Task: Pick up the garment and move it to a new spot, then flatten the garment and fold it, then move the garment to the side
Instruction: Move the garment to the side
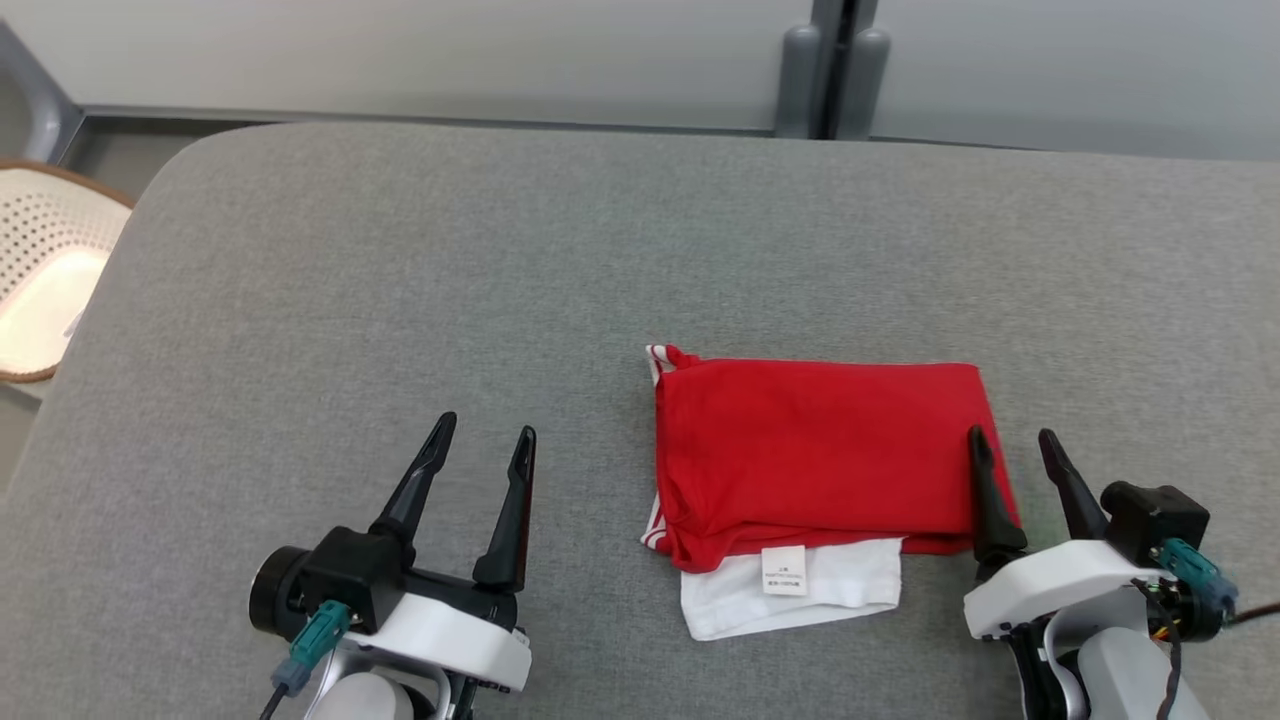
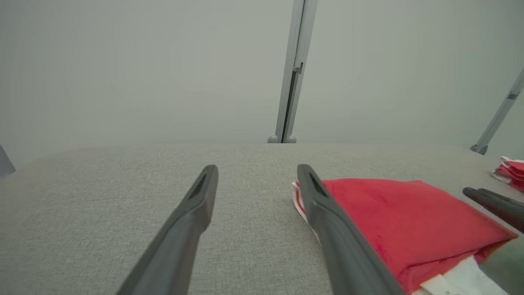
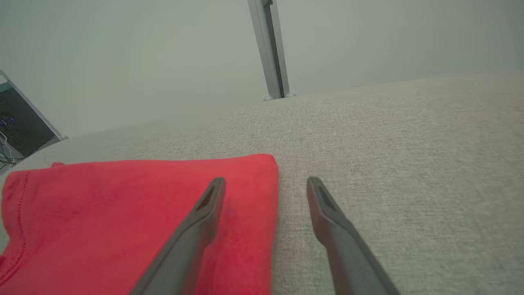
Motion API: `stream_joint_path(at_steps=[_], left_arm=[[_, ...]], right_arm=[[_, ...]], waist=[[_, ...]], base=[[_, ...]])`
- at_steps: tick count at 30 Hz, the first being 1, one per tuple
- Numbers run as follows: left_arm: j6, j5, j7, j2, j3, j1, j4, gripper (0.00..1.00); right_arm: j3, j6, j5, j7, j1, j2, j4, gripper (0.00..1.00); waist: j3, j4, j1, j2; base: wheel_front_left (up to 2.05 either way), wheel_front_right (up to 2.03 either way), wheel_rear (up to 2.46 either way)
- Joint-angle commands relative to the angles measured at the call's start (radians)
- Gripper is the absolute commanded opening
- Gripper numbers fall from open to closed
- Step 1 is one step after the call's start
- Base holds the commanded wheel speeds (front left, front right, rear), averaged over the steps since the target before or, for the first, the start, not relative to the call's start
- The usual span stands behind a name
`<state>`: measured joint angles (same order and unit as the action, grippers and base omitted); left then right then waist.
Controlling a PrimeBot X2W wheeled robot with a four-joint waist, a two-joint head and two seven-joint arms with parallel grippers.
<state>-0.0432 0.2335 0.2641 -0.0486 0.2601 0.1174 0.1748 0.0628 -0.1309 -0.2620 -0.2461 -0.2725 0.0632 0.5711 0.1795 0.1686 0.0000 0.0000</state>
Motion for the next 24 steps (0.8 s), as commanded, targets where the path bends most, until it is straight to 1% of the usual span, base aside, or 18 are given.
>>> stream_joint_path(at_steps=[1,7,8,9,10,14,16,18,21,24], left_arm=[[0.004,0.003,0.0,-0.004,0.004,0.021,-0.005,1.0],[0.014,0.001,0.0,-0.004,0.011,0.034,-0.007,1.0],[0.015,0.001,0.0,-0.004,0.011,0.035,-0.008,1.0],[0.015,0.001,0.0,-0.004,0.011,0.035,-0.008,1.0],[0.016,0.001,0.0,-0.004,0.011,0.036,-0.01,1.0],[0.014,-0.017,0.0,-0.004,0.009,0.035,-0.012,1.0],[0.026,-0.03,0.0,-0.004,0.008,0.037,-0.014,1.0],[0.027,-0.027,0.0,-0.004,0.012,0.04,-0.022,1.0],[0.025,-0.039,0.0,-0.004,0.027,0.04,-0.035,1.0],[0.024,-0.049,0.0,-0.004,0.038,0.047,-0.05,1.0]], right_arm=[[0.001,0.0,-0.005,0.002,-0.021,0.002,0.03,1.0],[0.013,0.0,-0.008,0.016,-0.06,0.001,0.134,1.0],[0.017,0.0,-0.009,0.015,-0.064,0.001,0.147,0.25],[0.017,0.0,-0.009,0.015,-0.064,0.001,0.147,0.25],[0.02,0.0,-0.009,0.012,-0.068,0.002,0.157,0.0],[0.042,0.0,0.009,-0.004,-0.089,0.017,0.168,0.0],[0.051,0.0,0.023,-0.012,-0.099,0.031,0.158,0.0],[0.061,0.0,0.054,-0.016,-0.103,0.051,0.141,0.0],[0.087,0.0,0.109,-0.021,-0.115,0.088,0.102,0.0],[0.135,0.0,0.158,-0.02,-0.133,0.133,0.042,0.0]], waist=[[0.02,0.021,0.0,0.0],[0.033,0.036,0.0,0.0],[0.033,0.036,0.0,0.0],[0.033,0.036,0.0,0.0],[0.032,0.034,0.0,0.0],[0.024,0.011,0.0,0.0],[0.016,-0.007,0.0,0.0],[0.008,-0.03,0.0,0.0],[0.001,-0.075,0.0,0.0],[0.008,-0.137,0.0,0.0]], base=[[0.0,0.0,0.0],[0.0,0.0,0.0],[0.0,0.0,0.0],[0.0,0.0,0.0],[0.0,0.0,0.0],[0.0,0.0,0.0],[0.0,0.0,0.0],[0.0,0.0,0.0],[0.0,0.0,0.0],[0.0,0.0,0.0]])
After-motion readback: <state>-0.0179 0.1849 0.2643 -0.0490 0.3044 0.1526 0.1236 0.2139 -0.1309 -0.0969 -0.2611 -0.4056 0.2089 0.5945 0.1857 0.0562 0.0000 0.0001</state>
